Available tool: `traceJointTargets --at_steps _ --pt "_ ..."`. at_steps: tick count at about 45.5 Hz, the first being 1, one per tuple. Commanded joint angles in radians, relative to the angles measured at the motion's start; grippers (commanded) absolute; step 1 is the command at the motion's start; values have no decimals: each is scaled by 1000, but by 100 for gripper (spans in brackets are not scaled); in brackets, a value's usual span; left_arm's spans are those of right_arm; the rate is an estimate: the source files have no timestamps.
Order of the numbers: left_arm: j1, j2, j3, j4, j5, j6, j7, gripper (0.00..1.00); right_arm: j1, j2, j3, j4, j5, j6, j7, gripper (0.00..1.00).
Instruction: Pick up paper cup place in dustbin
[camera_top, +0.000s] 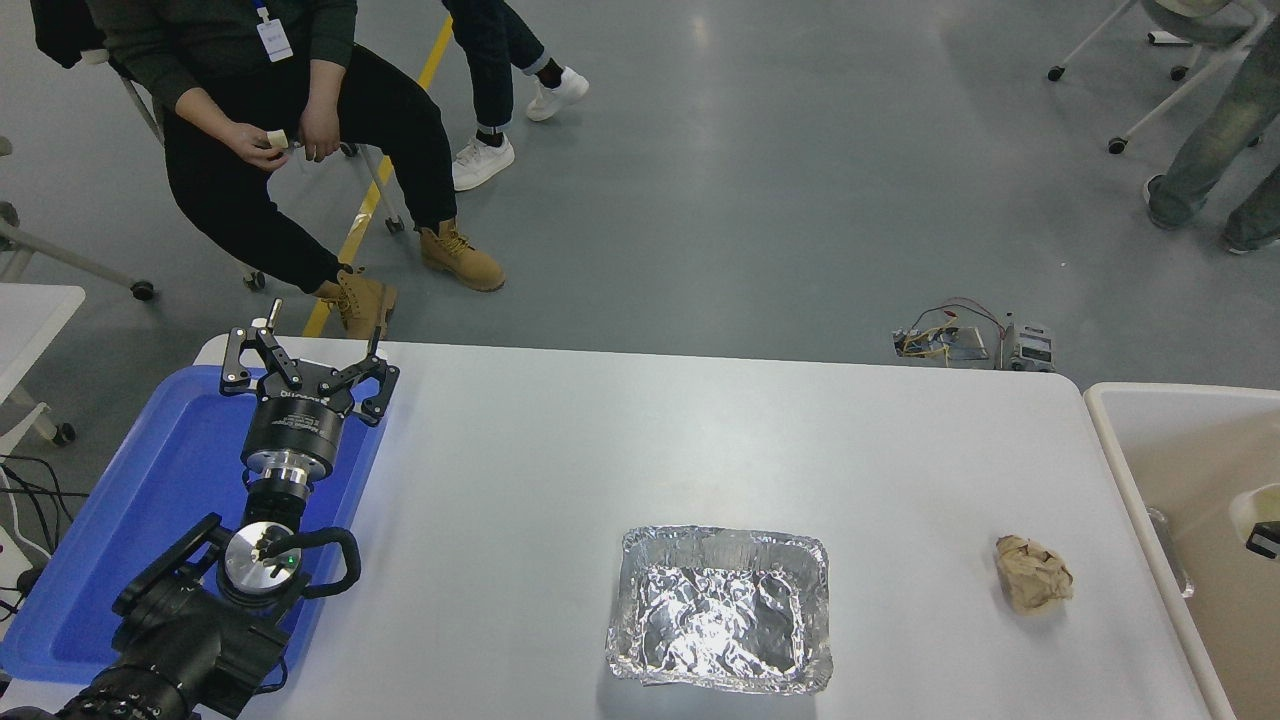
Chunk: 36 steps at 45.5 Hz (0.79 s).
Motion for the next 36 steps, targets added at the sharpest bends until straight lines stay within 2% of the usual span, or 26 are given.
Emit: traceJointTargets --at_steps 1,8,11,19,23,25,36 --pt "0 0 0 0 0 0 0 100 -15 4 3 1 6 0 0 0" --pt "0 0 0 0 0 0 0 100 -15 4 3 1 8 0 0 1" --pt "0 0 1 0 0 0 0 100 -15 4 3 1 8 0 0 13" --pt "0 0 0 0 0 0 0 100 -15 4 1 4 9 0 1 51" --pt "0 0 1 0 0 0 0 100 -13 4 0 1 8 -5 1 88" --pt "0 0 0 0 0 0 0 100 -8 5 0 1 8 -8 1 98" --pt "0 0 0 0 0 0 0 100 36 16 -2 6 8 -14 1 99"
